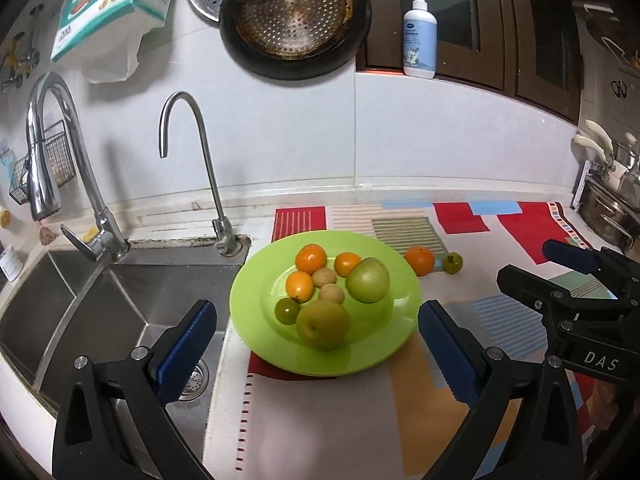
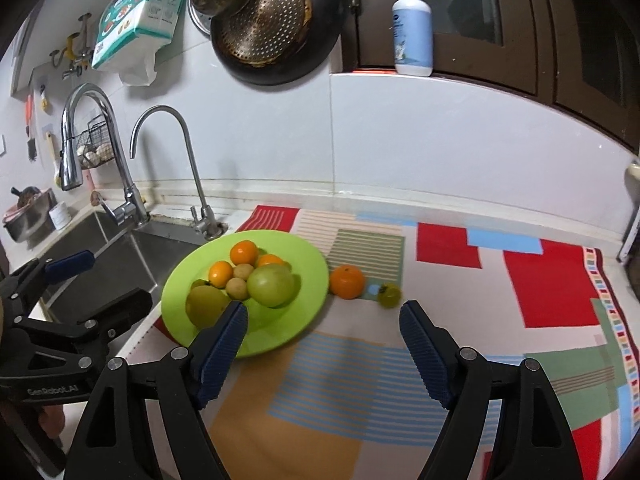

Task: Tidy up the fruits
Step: 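Lift both open tools away from the plate toward the last fruits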

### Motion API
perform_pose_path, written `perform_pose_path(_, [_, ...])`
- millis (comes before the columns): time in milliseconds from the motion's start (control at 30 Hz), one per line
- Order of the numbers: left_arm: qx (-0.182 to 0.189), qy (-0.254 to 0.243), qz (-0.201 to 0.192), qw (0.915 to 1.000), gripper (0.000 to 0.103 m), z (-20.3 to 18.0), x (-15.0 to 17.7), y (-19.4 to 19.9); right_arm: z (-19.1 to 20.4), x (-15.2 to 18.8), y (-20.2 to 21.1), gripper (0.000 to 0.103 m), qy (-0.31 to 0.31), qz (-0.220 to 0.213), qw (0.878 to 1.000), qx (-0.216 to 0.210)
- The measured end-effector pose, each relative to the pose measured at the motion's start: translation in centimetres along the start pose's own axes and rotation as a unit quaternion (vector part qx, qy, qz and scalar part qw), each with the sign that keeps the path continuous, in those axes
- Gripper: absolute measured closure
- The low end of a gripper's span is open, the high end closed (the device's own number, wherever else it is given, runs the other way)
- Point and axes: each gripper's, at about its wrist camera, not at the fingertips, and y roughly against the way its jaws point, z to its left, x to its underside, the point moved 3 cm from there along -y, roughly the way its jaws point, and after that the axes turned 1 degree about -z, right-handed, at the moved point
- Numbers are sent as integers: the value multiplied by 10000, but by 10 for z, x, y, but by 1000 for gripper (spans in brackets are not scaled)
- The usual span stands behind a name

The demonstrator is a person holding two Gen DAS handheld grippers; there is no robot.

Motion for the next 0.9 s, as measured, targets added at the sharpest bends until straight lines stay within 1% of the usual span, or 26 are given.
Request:
perform_pose_path(233, [49,-16,-112,9999,0,-25,-7,5,-19,-2,12,24,105,-50,9999,-2])
perform_pose_path(500, [41,-276,-364,9989,1,-55,-17,3,-43,-7,16,24,368,-123,9992,47])
perform_pose_path(733, [114,-550,-538,9970,1,-74,-26,-6,-59,-10,8,24,561,-101,9984,-19])
perform_pose_path(900, [185,-845,-519,9949,1,-86,-30,-23,-67,-10,-6,24,659,-19,9978,-103])
